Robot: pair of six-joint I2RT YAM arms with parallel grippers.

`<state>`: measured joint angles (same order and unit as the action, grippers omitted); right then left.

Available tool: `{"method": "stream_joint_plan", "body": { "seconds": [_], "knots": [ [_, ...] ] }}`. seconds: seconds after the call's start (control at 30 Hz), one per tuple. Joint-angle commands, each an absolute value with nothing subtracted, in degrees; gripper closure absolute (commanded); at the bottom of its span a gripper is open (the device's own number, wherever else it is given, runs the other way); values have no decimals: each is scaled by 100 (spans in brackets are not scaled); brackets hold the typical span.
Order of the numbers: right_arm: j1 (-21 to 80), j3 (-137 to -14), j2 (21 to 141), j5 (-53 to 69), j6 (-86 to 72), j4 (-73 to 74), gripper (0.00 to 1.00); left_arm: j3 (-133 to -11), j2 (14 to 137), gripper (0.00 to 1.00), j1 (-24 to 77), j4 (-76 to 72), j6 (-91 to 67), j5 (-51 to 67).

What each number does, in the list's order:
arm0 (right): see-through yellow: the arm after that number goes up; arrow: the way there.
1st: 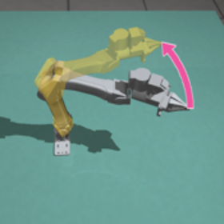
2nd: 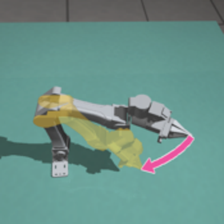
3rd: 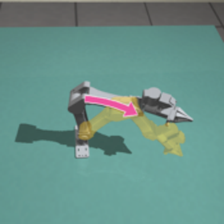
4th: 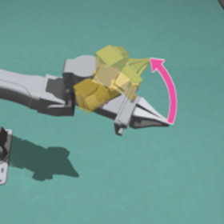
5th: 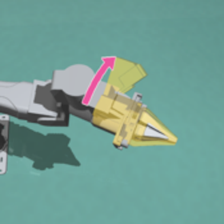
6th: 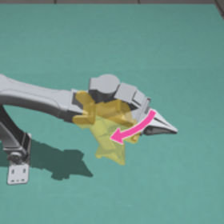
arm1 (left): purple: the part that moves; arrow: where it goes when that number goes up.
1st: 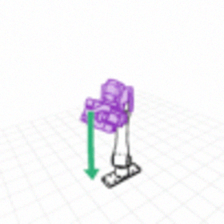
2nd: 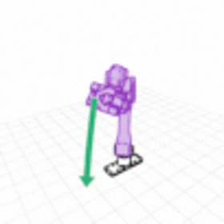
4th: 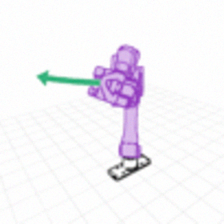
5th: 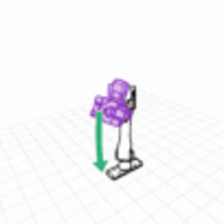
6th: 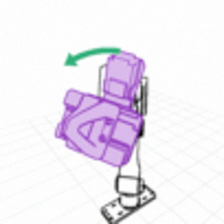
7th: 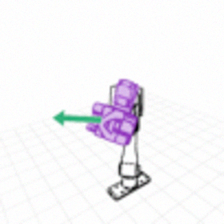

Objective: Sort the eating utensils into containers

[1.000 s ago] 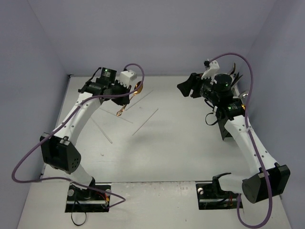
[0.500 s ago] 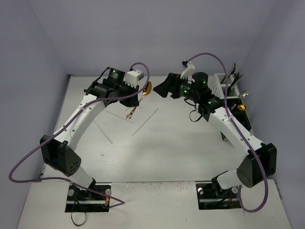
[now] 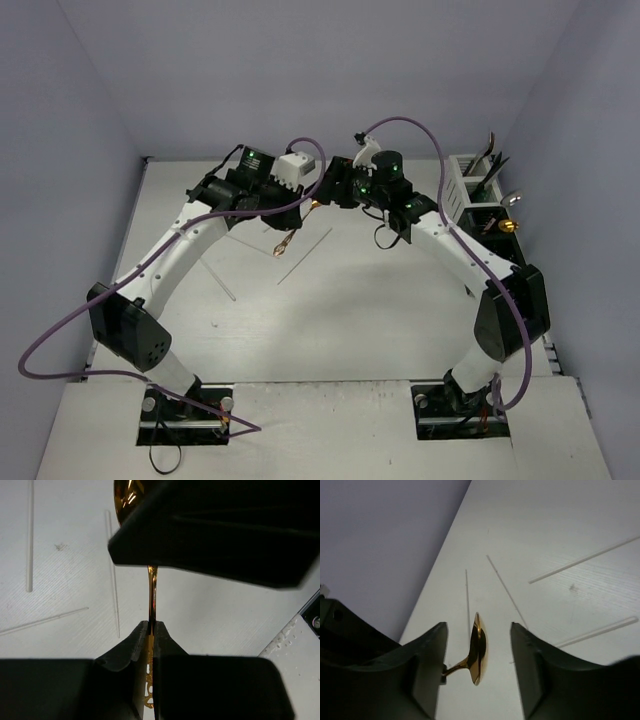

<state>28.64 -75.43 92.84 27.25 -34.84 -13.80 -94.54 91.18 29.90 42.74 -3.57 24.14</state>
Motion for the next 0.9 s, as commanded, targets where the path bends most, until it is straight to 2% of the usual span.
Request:
{"method": "stream_joint_plan", "body": {
  "seconds": [0.0, 0.07, 0.13, 0.2, 0.33, 0.37, 0.4, 0.47, 0.53, 0.87],
  "knots": [
    [2892, -7938, 9339, 2750, -3704, -2124, 67, -9837, 8944, 100, 3012, 4039, -352, 2458],
    [2892, -7945, 9351, 2786, -3715, -2189, 86, -9816, 8920, 100, 3015, 4032, -352, 2462],
    [2892, -7930, 9335, 2786, -3652, -2205, 98, -9785, 8896, 100, 3015, 3984, -352, 2486],
    [2883, -7902, 9241, 2778, -3530, -2206, 100, -9715, 8844, 91, 3015, 3923, -360, 2437],
    [2828, -7818, 8879, 2808, -3169, -2174, 100, -9521, 8642, 38, 2999, 3756, -509, 1981],
    [2799, -7803, 8785, 2812, -3086, -2116, 100, -9471, 8559, 27, 2997, 3733, -554, 1855],
    [2768, -7796, 8691, 2812, -2986, -2038, 100, -9435, 8485, 19, 2992, 3717, -585, 1761],
    [2625, -7839, 8401, 2762, -2355, -1738, 100, -9320, 8254, 14, 2921, 3594, -760, 1500],
    [2379, -7818, 7985, 2605, -1874, -1432, 100, -9195, 8042, 14, 2799, 3403, -1028, 1095],
    [791, -7786, 6516, 1187, 1007, 518, 100, -8938, 7989, 14, 2391, 3660, -988, 1450]
  ]
}}
